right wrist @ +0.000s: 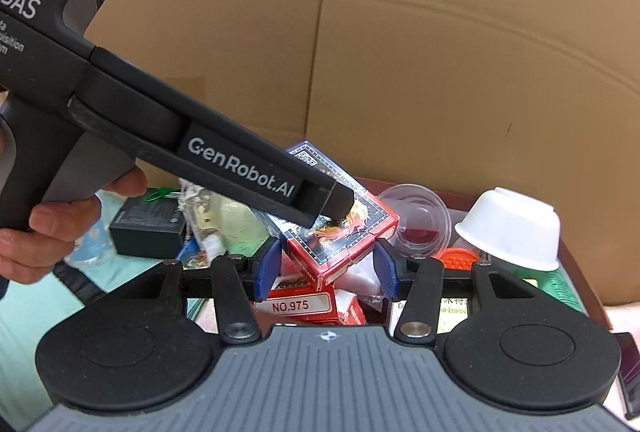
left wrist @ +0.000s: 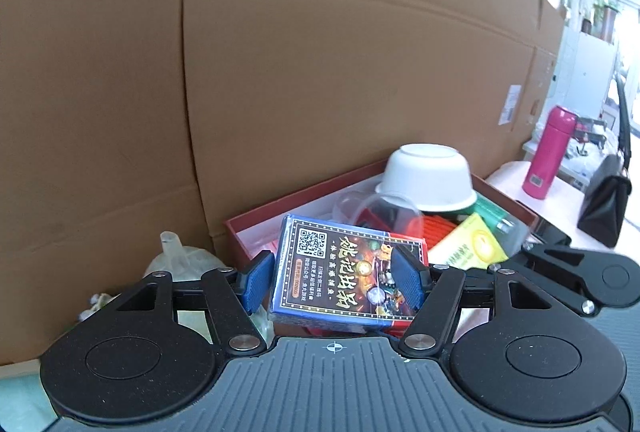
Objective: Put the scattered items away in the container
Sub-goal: 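Lift the card box with the left gripper and lower it into the red box, then open the left gripper to release the card box in the red box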
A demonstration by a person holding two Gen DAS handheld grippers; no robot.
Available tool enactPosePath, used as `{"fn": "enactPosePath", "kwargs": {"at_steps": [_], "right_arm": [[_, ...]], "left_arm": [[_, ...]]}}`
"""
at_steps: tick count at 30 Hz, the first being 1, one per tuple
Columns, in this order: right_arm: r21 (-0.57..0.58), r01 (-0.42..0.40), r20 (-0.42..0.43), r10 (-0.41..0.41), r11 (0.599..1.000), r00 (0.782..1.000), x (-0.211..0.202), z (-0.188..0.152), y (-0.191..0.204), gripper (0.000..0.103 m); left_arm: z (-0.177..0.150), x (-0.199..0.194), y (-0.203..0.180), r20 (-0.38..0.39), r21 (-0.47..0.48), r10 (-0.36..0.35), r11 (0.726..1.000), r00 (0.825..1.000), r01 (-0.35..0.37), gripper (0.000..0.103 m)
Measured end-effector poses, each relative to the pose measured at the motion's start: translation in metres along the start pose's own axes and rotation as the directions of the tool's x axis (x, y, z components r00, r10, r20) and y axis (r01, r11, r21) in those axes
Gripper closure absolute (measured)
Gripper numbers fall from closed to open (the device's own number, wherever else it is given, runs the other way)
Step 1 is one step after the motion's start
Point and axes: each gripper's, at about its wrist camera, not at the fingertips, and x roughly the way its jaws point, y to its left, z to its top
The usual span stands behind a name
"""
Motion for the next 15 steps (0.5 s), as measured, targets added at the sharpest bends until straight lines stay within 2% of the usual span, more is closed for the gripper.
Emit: {"fn": "enactPosePath", "kwargs": {"at_steps": [2,3,4,6,8,13,15], "right_arm": [[0.008,0.003,-0.015,-0.002,1.000,1.000,0.011,0.001,-0.002,0.044],[0.008,0.001,-0.022,-0.001,1.000,1.000,0.015,0.000,-0.002,0.039],[0.007,-0.003,-0.026,0.004,1.000,1.000,0.019,0.000,-0.003,0.037],[0.001,-0.023,-0.021,0.023,1.000,1.000,0.021,-0.001,-0.002,0.038],[-0.015,-0.028,-0.015,0.027,1.000,1.000,0.021,-0.001,0.001,0.038],[-0.039,-0.009,-0.009,0.008,0.999,1.000,0.016,-0.002,-0.001,0.039],[-0.035,-0.003,-0.015,0.002,0.999,1.000,0.019,-0.001,-0.002,0.042]], "left_arm": [[0.005,0.015,0.009,-0.013,-0.022,-0.008,1.000,1.000,0.008,0.036],[0.007,0.022,0.013,-0.021,-0.031,-0.011,0.999,1.000,0.011,0.030],[0.009,0.029,0.016,-0.031,-0.040,-0.015,0.999,0.999,0.014,0.034],[0.013,0.042,0.022,-0.043,-0.064,-0.047,0.997,0.998,0.044,0.035],[0.015,0.047,0.025,-0.043,-0.087,-0.048,0.995,0.998,0.044,0.033],[0.011,0.036,0.030,-0.027,-0.076,-0.067,0.995,0.997,0.065,0.032],[0.008,0.031,0.030,-0.029,-0.077,-0.083,0.994,0.996,0.080,0.032]]}}
